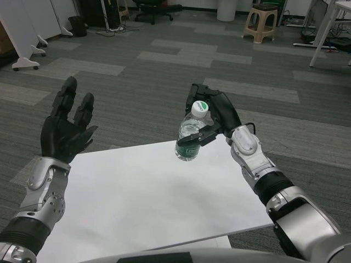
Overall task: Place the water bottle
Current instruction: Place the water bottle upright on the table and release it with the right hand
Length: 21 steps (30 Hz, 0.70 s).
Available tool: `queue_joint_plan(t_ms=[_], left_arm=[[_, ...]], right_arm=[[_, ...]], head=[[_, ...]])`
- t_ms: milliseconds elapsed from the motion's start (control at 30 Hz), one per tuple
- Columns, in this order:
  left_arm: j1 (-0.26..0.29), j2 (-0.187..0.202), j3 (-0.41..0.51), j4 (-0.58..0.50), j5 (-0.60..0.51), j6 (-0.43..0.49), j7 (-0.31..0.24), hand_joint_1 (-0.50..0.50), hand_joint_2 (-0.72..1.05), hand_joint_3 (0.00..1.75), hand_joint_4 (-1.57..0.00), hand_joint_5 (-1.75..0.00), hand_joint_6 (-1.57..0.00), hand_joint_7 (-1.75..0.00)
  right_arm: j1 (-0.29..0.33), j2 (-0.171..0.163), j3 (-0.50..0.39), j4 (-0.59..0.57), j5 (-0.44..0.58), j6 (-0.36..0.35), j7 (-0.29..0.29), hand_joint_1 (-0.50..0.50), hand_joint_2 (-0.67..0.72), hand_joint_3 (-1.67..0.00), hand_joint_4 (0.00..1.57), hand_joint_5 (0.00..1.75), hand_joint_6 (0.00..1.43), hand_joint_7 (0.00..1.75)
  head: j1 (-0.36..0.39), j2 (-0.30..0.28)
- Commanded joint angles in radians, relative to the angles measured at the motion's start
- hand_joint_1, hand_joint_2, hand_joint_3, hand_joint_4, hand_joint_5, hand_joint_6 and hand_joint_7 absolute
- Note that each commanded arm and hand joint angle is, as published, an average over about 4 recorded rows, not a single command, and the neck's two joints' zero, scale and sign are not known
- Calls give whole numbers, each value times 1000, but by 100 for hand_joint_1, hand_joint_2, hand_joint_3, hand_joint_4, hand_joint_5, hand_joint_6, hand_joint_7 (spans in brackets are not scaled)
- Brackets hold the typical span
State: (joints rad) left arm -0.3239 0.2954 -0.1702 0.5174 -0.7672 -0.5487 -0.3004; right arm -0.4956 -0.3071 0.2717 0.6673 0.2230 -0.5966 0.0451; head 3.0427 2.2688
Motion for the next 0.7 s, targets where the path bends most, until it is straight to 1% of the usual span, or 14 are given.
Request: queue_joint_plan(t_ms=[33,433,567,700], left_arm=[[3,4,8,0,2,1,0,-50,52,26,0,0,0,0],[-2,4,8,3,1,1,0,-50,52,26,0,0,0,0],[-3,4,8,2,2,0,0,-50,52,26,0,0,0,0],[-3,4,10,2,2,1,0,-50,52,26,0,0,0,0]], right_arm=[[-15,-6,-5,-14,14,-20,-7,29,-16,-40,117,175,74,168],[-15,-6,-9,-8,14,-20,-7,29,-16,-40,117,175,74,168],[-15,-4,-28,8,13,-20,-7,29,-16,-40,115,175,74,168],[-12,-6,-55,46,13,-20,-7,29,-16,-40,117,175,76,168]], head=[[0,0],[-4,-1],[-1,0],[-1,1]])
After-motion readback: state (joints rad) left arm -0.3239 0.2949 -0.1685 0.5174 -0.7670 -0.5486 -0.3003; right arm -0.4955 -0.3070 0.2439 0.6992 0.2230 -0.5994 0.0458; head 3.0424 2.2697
